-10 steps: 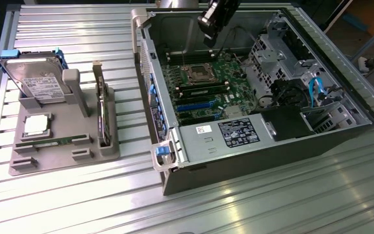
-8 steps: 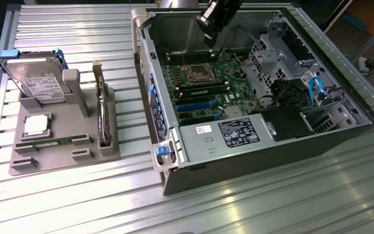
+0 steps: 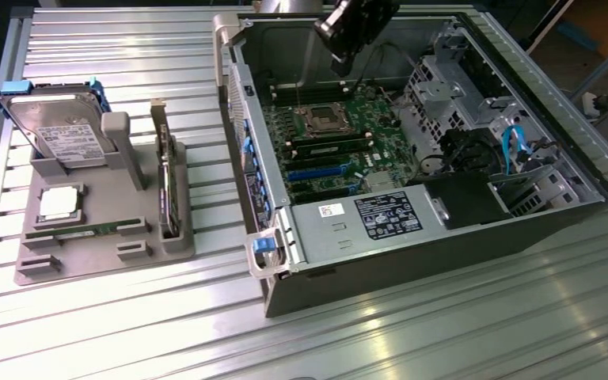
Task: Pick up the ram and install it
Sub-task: 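Press down the ram until it locks into place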
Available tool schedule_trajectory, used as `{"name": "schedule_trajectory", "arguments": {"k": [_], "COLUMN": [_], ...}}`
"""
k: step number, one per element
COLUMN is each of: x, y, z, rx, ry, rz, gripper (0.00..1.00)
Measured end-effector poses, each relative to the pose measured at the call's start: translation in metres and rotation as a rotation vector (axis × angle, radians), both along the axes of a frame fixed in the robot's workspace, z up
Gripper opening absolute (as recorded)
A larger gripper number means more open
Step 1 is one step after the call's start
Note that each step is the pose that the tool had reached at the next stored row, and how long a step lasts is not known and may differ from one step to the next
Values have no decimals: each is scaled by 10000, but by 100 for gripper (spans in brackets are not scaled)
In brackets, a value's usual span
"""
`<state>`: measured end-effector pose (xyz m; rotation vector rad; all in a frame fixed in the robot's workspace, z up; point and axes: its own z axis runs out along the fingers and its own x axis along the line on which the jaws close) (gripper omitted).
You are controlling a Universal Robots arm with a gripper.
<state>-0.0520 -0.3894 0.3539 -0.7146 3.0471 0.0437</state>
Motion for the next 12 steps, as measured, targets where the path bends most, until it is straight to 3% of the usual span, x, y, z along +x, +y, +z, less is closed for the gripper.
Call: {"name": "schedule_trajectory", "arguments": {"k": [12], "x": [0], "y": [0], "z": [0], "rx": [-1], "ry": [0], "rz": [-2479], "gripper": [11]}}
